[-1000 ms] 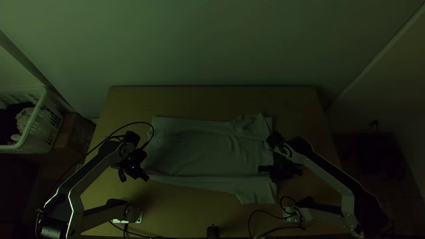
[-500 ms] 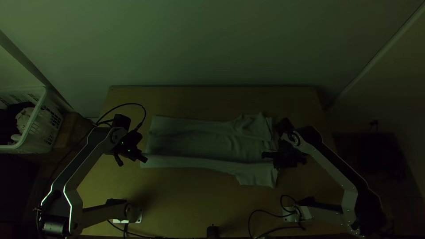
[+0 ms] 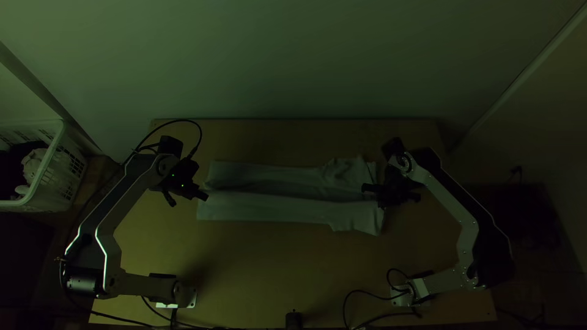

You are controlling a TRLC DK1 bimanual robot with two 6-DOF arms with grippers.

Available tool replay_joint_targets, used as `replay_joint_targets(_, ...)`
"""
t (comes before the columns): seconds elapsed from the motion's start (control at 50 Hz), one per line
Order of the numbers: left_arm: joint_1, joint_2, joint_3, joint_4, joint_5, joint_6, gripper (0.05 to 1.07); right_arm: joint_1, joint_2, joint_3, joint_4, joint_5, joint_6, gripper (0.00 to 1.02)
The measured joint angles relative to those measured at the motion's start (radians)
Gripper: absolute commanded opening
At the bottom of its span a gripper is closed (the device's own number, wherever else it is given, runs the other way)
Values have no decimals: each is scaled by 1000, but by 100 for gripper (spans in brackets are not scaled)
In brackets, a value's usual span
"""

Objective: Fold the t-shirt

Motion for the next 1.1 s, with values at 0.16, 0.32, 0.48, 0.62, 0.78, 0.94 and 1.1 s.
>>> replay_joint_targets(0.16, 0, 60, 67, 2, 0, -8, 8, -10, 67, 69, 10, 0, 0, 3)
replay_joint_targets(0.32, 0, 113, 121, 2, 0, -10, 8, -32, 143, 149, 19, 3, -4, 3)
replay_joint_targets(0.48, 0, 160, 154, 32, 0, -22, 8, -52, 219, 229, 23, 4, -16, 3)
replay_joint_targets(0.62, 0, 207, 181, 52, 0, -27, 8, -62, 285, 290, 27, 4, -19, 3)
replay_joint_targets(0.78, 0, 264, 233, 62, 0, -43, 8, -63, 355, 349, 33, 6, -23, 3)
replay_joint_targets(0.94, 0, 307, 274, 82, 0, -55, 8, -66, 415, 397, 42, 7, -23, 3)
replay_joint_targets(1.1, 0, 332, 280, 134, 0, -87, 105, -69, 440, 426, 47, 9, -31, 37)
